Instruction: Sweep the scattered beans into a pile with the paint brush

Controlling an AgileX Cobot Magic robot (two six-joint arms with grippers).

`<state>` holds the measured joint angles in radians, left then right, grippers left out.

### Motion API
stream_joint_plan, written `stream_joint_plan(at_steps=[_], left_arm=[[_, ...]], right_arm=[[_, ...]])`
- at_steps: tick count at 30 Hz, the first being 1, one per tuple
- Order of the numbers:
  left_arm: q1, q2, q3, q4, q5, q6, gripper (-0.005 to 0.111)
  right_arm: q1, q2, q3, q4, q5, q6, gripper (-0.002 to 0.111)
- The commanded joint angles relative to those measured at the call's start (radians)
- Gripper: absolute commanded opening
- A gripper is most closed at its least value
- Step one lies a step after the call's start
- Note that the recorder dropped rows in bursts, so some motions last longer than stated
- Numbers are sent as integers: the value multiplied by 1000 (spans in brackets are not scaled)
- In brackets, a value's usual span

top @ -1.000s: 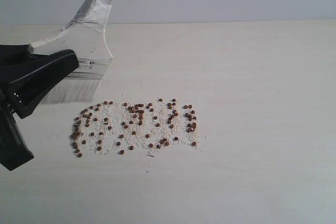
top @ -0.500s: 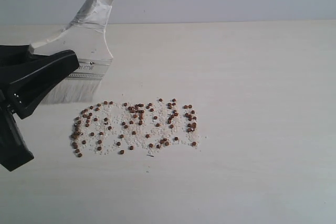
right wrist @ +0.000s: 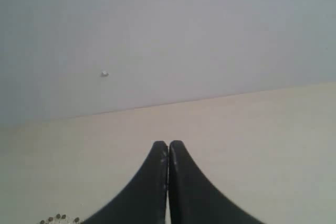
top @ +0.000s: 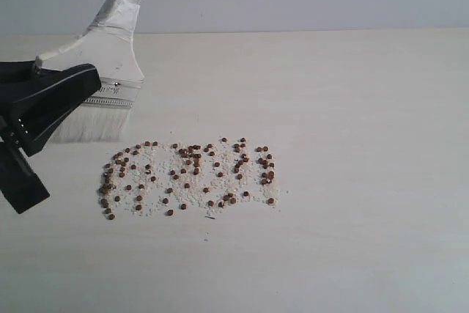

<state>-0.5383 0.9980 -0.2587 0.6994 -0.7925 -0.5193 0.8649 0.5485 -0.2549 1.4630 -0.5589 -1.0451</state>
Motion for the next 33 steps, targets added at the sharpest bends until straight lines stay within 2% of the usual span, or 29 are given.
stream_joint_plan(at_steps=[1, 5, 10, 14, 19, 23, 27, 30, 33], left_arm=[[4, -9, -28, -11, 13, -74, 0], [4, -9, -36, 23, 13, -87, 0], [4, -9, -36, 54, 13, -81, 0], [4, -9, -36, 58, 13, -56, 0], [4, -9, -36, 67, 11, -41, 0], [4, -9, -36, 70, 9, -35, 0], [4, -9, -36, 70, 3, -36, 0], [4, -9, -36, 72, 3, -36, 0], [4, -9, -36, 72, 3, -36, 0]], right_arm=[[-1, 47, -45, -305, 133, 130, 2], [-1, 173, -149, -340, 172, 194, 11], [-1, 357, -257, -351, 172, 295, 28], [-1, 438, -305, -348, 172, 405, 28], [-1, 464, -320, -348, 143, 343, 32], [-1, 464, -320, -348, 8, 222, 42], [-1, 475, -320, -318, -19, 317, 42], [-1, 486, -320, -340, -214, 323, 44], [-1, 472, -320, -305, -136, 382, 43]])
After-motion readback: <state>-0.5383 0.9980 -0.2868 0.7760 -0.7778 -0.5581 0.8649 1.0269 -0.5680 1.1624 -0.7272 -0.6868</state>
